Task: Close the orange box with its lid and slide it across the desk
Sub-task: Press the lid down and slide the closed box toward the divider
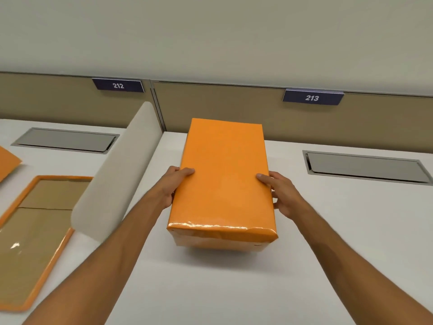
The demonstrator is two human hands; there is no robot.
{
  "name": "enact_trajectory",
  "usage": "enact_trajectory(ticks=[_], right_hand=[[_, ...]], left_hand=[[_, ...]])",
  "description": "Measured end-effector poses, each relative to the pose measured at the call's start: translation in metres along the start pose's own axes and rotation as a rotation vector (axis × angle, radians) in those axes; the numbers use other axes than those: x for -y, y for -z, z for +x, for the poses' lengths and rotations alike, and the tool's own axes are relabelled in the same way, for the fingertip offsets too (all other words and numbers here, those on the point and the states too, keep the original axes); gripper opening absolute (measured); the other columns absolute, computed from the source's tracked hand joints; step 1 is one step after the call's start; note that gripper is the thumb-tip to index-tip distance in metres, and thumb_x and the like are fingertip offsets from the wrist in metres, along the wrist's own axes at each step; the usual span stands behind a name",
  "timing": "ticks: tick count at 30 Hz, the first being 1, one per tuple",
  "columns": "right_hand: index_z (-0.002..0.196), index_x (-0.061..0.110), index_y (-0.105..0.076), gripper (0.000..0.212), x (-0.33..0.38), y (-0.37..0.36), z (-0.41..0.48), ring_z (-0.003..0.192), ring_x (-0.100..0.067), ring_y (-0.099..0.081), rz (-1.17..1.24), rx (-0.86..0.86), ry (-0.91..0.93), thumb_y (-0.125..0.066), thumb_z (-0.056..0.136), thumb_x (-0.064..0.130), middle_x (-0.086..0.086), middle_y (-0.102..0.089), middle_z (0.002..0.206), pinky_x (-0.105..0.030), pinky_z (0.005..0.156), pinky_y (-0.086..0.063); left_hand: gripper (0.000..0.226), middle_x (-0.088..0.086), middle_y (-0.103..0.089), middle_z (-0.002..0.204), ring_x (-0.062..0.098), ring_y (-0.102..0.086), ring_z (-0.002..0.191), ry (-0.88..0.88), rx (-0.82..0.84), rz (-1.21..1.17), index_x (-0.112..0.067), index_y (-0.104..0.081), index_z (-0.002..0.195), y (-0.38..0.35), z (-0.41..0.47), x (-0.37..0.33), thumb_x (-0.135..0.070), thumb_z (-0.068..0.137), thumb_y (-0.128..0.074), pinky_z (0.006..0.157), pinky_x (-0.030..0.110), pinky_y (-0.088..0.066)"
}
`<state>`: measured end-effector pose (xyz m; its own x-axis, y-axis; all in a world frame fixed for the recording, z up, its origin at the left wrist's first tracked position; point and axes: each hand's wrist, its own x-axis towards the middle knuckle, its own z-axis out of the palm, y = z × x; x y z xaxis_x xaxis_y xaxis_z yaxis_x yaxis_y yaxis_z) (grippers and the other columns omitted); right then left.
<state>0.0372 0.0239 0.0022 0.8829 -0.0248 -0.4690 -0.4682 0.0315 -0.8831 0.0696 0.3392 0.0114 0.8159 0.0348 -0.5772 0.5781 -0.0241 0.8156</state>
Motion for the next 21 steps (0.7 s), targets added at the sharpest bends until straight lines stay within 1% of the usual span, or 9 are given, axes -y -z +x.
enact_trajectory(ticks=[2,5,6,7,9,11,14,17,21], right_hand=[[0.138,0.026,-0.052,0.063,0.007,-0.022,0.013,0.117,-0.033,-0.06,-0.003,0.002,-0.002,-0.078,0.083,0.044,-0.001,-0.063,0.13,-0.061,0.094,-0.049],[0.138,0.026,-0.052,0.069,0.016,-0.05,0.037,0.115,-0.032,-0.061,-0.007,-0.007,-0.008,-0.082,0.079,0.043,-0.001,-0.064,0.129,-0.059,0.089,-0.05],[0.138,0.026,-0.052,0.069,0.019,-0.059,0.045,0.114,-0.031,-0.061,-0.007,-0.008,-0.012,-0.083,0.078,0.043,-0.002,-0.064,0.128,-0.058,0.088,-0.05],[0.136,0.026,-0.053,0.068,0.022,-0.067,0.052,0.113,-0.03,-0.062,-0.005,-0.007,-0.014,-0.083,0.078,0.042,-0.001,-0.064,0.127,-0.057,0.086,-0.05],[0.135,0.026,-0.053,0.068,0.026,-0.081,0.067,0.11,-0.028,-0.062,0.004,-0.005,-0.012,-0.084,0.077,0.042,-0.001,-0.065,0.127,-0.056,0.084,-0.05],[0.138,0.025,-0.052,0.07,0.027,-0.094,0.08,0.11,-0.027,-0.062,0.01,-0.01,-0.016,-0.084,0.078,0.041,-0.001,-0.064,0.127,-0.057,0.085,-0.05],[0.139,0.024,-0.051,0.069,0.028,-0.107,0.096,0.106,-0.025,-0.063,0.028,-0.014,-0.031,-0.083,0.08,0.038,0.0,-0.064,0.125,-0.057,0.086,-0.05],[0.136,0.026,-0.052,0.065,0.03,-0.117,0.107,0.103,-0.022,-0.063,0.03,-0.01,-0.04,-0.083,0.08,0.037,0.002,-0.064,0.123,-0.055,0.082,-0.049],[0.136,0.026,-0.053,0.064,0.029,-0.127,0.12,0.103,-0.022,-0.064,0.045,-0.013,-0.048,-0.083,0.08,0.036,0.002,-0.065,0.122,-0.054,0.08,-0.049]], left_hand=[[0.056,0.009,-0.066,0.123,0.031,-0.068,0.106,-0.003,0.009,0.004,-0.021,-0.048,0.128,0.019,0.017,-0.01,-0.046,0.084,-0.073,0.084,0.05,-0.058],[0.061,0.011,-0.066,0.127,0.034,-0.067,0.111,0.001,0.026,0.008,-0.019,-0.048,0.135,0.046,0.044,-0.025,-0.045,0.085,-0.072,0.095,0.057,-0.054],[0.063,0.012,-0.066,0.128,0.035,-0.068,0.112,0.003,0.035,0.01,-0.019,-0.048,0.137,0.054,0.052,-0.029,-0.044,0.085,-0.072,0.096,0.057,-0.054],[0.063,0.012,-0.067,0.128,0.035,-0.068,0.111,0.004,0.039,0.009,-0.018,-0.049,0.138,0.06,0.058,-0.033,-0.044,0.086,-0.071,0.094,0.056,-0.055],[0.06,0.013,-0.07,0.123,0.034,-0.07,0.107,0.006,0.036,-0.003,-0.017,-0.052,0.137,0.072,0.069,-0.039,-0.042,0.086,-0.07,0.084,0.05,-0.058],[0.059,0.013,-0.071,0.122,0.035,-0.071,0.105,0.021,0.019,-0.021,-0.018,-0.052,0.136,0.081,0.079,-0.044,-0.041,0.085,-0.071,0.077,0.048,-0.059],[0.053,0.014,-0.073,0.118,0.036,-0.071,0.102,0.022,0.021,-0.012,-0.017,-0.058,0.133,0.09,0.092,-0.048,-0.04,0.086,-0.069,0.078,0.048,-0.058],[0.051,0.016,-0.073,0.118,0.036,-0.072,0.102,0.014,0.015,-0.012,-0.016,-0.061,0.13,0.098,0.102,-0.051,-0.039,0.085,-0.068,0.079,0.049,-0.058],[0.06,0.018,-0.07,0.123,0.038,-0.07,0.104,0.019,-0.006,-0.006,-0.016,-0.055,0.134,0.109,0.115,-0.051,-0.041,0.082,-0.071,0.078,0.05,-0.058]])
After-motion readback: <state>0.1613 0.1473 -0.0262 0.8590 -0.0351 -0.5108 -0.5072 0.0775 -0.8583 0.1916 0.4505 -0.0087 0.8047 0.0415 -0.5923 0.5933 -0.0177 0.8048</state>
